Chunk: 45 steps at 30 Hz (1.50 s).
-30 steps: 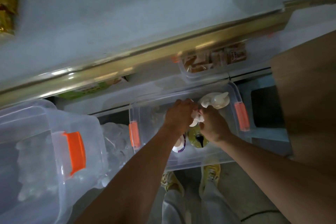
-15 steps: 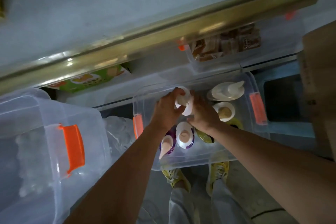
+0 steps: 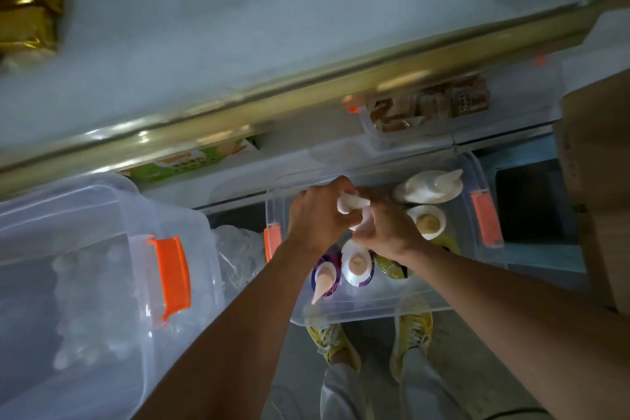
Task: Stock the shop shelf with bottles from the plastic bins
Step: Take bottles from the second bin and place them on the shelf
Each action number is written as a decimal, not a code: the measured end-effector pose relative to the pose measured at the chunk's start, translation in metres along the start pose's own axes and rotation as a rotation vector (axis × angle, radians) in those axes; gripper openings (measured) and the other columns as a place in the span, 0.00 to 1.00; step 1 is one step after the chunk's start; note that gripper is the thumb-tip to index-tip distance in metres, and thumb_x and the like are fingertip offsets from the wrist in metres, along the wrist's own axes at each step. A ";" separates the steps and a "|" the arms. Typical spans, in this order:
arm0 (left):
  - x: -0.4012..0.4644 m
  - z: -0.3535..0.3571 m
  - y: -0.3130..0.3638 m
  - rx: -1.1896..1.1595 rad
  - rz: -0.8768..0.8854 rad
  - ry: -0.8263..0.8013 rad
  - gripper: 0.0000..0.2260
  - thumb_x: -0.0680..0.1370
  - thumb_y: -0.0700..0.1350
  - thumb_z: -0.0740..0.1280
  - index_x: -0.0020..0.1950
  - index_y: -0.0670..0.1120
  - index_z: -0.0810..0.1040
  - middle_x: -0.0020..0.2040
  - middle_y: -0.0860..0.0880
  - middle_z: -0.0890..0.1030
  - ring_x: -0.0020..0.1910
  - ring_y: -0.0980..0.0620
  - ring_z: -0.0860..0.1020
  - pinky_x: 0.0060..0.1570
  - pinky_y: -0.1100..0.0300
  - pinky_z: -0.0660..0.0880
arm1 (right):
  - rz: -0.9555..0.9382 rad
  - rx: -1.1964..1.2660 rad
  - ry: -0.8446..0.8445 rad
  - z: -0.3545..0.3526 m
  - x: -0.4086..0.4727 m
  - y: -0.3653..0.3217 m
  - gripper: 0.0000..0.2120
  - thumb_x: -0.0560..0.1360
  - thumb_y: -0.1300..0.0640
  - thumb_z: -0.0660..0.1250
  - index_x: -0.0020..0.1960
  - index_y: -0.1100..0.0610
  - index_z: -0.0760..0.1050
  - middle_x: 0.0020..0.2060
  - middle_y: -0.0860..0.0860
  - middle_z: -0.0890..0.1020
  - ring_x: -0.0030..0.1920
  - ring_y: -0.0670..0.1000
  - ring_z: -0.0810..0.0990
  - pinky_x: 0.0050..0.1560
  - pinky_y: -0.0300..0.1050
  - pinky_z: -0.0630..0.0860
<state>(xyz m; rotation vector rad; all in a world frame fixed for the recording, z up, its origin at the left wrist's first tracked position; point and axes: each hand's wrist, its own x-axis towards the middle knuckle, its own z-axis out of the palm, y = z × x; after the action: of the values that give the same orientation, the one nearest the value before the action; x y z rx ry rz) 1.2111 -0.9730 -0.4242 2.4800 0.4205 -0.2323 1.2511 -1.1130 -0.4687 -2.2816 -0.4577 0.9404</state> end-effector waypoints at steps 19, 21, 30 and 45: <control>-0.052 -0.166 0.094 -0.867 -0.077 0.174 0.21 0.72 0.34 0.67 0.61 0.52 0.74 0.59 0.47 0.79 0.57 0.53 0.78 0.54 0.62 0.76 | -0.119 0.117 -0.062 -0.190 -0.089 -0.175 0.21 0.64 0.56 0.77 0.55 0.51 0.76 0.47 0.45 0.82 0.47 0.45 0.80 0.42 0.38 0.75; -0.065 -0.173 0.097 -0.883 -0.069 0.119 0.28 0.69 0.36 0.70 0.68 0.51 0.71 0.64 0.49 0.77 0.63 0.52 0.76 0.57 0.55 0.77 | -0.131 0.134 -0.021 -0.205 -0.099 -0.196 0.25 0.61 0.54 0.78 0.56 0.51 0.78 0.48 0.47 0.83 0.49 0.49 0.82 0.49 0.48 0.80; -0.106 -0.208 0.127 -0.557 -0.195 0.166 0.59 0.52 0.58 0.81 0.76 0.57 0.51 0.68 0.53 0.67 0.68 0.50 0.67 0.65 0.43 0.70 | -0.204 0.344 -0.001 -0.258 -0.152 -0.289 0.11 0.68 0.59 0.75 0.49 0.55 0.79 0.45 0.49 0.84 0.46 0.49 0.83 0.40 0.45 0.83; -0.153 -0.349 0.157 -1.137 -0.116 -0.224 0.32 0.58 0.53 0.72 0.61 0.49 0.74 0.57 0.43 0.80 0.58 0.41 0.77 0.63 0.40 0.72 | -0.308 0.671 -0.235 -0.299 -0.184 -0.377 0.38 0.49 0.38 0.82 0.54 0.55 0.79 0.47 0.51 0.84 0.49 0.52 0.83 0.53 0.52 0.78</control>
<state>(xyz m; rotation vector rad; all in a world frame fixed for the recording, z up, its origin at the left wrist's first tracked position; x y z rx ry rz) 1.1468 -0.9230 -0.0208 1.3050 0.4311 -0.2248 1.3115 -1.0511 0.0394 -1.4619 -0.4843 1.0153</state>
